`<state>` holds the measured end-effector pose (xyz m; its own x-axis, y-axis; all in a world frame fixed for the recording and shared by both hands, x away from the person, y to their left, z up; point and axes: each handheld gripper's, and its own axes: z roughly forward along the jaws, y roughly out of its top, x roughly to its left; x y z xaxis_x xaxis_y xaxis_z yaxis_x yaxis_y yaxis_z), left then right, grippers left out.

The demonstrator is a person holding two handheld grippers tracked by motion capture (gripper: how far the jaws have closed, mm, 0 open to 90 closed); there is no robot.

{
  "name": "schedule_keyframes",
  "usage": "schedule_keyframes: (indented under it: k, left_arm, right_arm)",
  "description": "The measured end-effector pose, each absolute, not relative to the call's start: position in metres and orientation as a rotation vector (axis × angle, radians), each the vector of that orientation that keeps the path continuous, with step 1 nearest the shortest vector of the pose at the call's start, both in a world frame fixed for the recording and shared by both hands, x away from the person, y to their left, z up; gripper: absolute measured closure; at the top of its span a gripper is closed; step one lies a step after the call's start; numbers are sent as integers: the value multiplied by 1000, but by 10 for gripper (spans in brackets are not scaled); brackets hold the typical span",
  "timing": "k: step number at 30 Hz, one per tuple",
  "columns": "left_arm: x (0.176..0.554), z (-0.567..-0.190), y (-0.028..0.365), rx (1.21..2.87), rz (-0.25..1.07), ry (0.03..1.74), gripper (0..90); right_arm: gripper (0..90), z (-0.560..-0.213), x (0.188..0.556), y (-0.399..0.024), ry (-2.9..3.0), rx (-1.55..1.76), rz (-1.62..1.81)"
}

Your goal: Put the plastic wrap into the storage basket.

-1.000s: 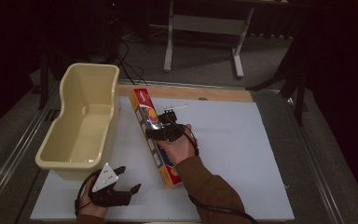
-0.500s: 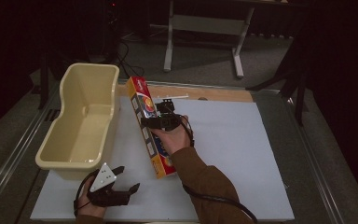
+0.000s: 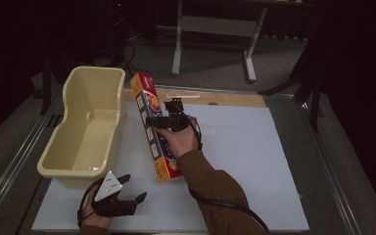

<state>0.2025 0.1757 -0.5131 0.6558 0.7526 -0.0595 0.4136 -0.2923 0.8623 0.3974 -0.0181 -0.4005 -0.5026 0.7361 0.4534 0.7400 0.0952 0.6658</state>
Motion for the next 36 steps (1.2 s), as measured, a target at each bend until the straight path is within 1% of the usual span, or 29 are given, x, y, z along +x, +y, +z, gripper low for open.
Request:
schedule_keyframes:
  k: [12, 24, 36]
  left_arm:
    - [203, -514, 175, 1925, 450, 913, 191]
    - [202, -513, 175, 1929, 453, 910, 191]
    - [201, -513, 173, 1931, 450, 903, 191]
  right_arm:
    - [433, -393, 399, -12, -2245, -1553, -1452]
    - [433, -393, 402, -4, -2167, -1560, -1475]
    - [432, -381, 411, 3, -2067, -1578, -1518]
